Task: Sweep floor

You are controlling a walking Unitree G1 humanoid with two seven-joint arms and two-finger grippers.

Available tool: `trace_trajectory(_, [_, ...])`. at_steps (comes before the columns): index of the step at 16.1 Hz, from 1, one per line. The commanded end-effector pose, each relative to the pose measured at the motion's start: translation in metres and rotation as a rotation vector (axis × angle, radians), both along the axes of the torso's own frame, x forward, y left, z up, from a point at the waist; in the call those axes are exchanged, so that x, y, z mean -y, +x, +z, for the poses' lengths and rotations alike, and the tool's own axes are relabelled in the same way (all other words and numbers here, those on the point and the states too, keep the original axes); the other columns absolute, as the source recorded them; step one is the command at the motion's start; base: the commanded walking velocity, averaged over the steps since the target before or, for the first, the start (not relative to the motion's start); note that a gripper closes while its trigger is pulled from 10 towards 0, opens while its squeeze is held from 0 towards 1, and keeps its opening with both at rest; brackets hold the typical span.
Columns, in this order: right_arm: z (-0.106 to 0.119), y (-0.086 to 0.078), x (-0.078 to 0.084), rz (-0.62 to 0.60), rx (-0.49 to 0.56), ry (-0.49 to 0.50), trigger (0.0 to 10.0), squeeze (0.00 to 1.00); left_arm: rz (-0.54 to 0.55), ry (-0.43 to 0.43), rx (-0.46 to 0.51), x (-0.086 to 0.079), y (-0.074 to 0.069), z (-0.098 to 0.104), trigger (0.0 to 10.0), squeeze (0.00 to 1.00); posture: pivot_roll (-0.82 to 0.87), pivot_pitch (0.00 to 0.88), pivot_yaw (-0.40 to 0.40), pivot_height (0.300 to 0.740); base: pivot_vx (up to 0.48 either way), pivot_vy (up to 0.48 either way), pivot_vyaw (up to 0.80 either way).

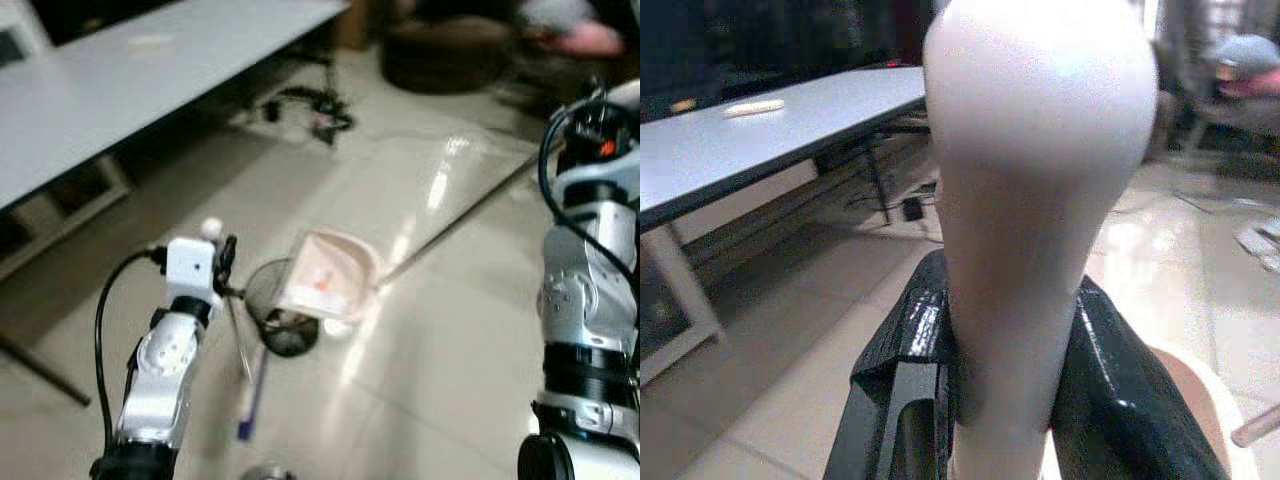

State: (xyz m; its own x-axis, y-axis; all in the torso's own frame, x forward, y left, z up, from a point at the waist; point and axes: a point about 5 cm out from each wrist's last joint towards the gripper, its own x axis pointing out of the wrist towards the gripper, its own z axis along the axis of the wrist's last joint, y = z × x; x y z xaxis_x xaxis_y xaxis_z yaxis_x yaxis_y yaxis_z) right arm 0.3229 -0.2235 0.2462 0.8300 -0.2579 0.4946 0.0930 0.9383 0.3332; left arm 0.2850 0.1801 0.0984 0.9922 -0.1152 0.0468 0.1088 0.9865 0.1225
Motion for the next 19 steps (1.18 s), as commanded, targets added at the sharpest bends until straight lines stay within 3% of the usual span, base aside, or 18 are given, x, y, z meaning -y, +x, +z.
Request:
trace_trajectory(1, [0.012,0.0,-0.009,0.037,0.061,0.034,10.0,0.0,0.014,0.04,0.027,-0.008,0.001,0.007,10.0,0.0,0.03,0.036,0.041,0.74,0.39,0.0,0.0])
trace_trajectory(8, [0.01,-0.001,-0.006,0.024,0.06,0.036,10.0,0.0,0.006,0.044,0.019,-0.007,0.001,0.006,10.0,0.0,0.03,0.04,0.045,0.74,0.386,0.0,0.0])
trace_trajectory(15, [0.008,0.0,-0.002,0.003,0.058,0.029,10.0,0.0,0.017,0.049,0.008,-0.008,-0.001,0.004,10.0,0.0,0.04,0.052,0.049,0.74,0.0,0.0,0.0])
trace_trajectory(19, [0.007,0.007,-0.014,0.029,0.103,-0.053,10.0,0.0,0.018,0.052,0.01,-0.007,0.0,0.005,10.0,0.0,0.04,0.052,0.049,0.74,0.0,0.0,0.0])
